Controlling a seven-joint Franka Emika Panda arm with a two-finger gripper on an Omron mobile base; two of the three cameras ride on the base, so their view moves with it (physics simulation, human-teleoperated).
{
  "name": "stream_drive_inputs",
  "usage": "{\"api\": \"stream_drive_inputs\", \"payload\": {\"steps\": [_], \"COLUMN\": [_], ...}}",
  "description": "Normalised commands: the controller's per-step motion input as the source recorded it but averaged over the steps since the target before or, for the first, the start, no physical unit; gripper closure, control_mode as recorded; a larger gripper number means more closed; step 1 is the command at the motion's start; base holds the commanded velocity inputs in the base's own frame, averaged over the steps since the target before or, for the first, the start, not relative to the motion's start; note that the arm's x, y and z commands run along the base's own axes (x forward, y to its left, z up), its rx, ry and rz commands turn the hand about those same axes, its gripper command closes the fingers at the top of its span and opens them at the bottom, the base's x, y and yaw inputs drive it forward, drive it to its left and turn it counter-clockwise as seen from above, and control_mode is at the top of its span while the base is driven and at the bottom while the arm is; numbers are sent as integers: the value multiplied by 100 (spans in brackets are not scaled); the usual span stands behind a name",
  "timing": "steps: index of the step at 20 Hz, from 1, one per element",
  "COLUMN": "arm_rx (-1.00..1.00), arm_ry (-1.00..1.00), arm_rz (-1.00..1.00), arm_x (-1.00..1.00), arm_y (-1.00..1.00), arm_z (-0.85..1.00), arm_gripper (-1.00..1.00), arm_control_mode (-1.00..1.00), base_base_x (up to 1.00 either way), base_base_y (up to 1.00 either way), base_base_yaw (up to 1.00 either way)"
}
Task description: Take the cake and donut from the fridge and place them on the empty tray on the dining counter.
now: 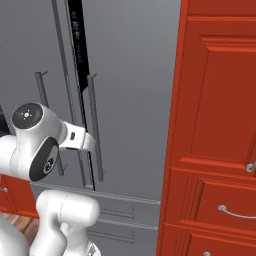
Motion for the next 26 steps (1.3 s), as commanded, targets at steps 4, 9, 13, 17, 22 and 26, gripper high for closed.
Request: {"api": "stream_drive_inputs", "payload": {"steps": [4,9,13,17,22,26], "arm_rx": [0,0,0,0,0,0], "arm_ry": [0,0,0,0,0,0], "arm_rz": [0,0,0,0,0,0], "arm_x": [-14,-10,0,0,0,0], "arm_y": [0,0,0,0,0,0], "arm_z": [-27,-9,0,0,0,0], "arm_gripper": [-100,-100,-100,-100,-100,-100], "arm_control_mode": [-100,100,100,100,100,100], "base_base_x": [0,-1,-23,-54,-65,-51], "base_base_y": [0,0,0,10,14,28], "base_base_yaw": [0,0,0,0,0,0]}}
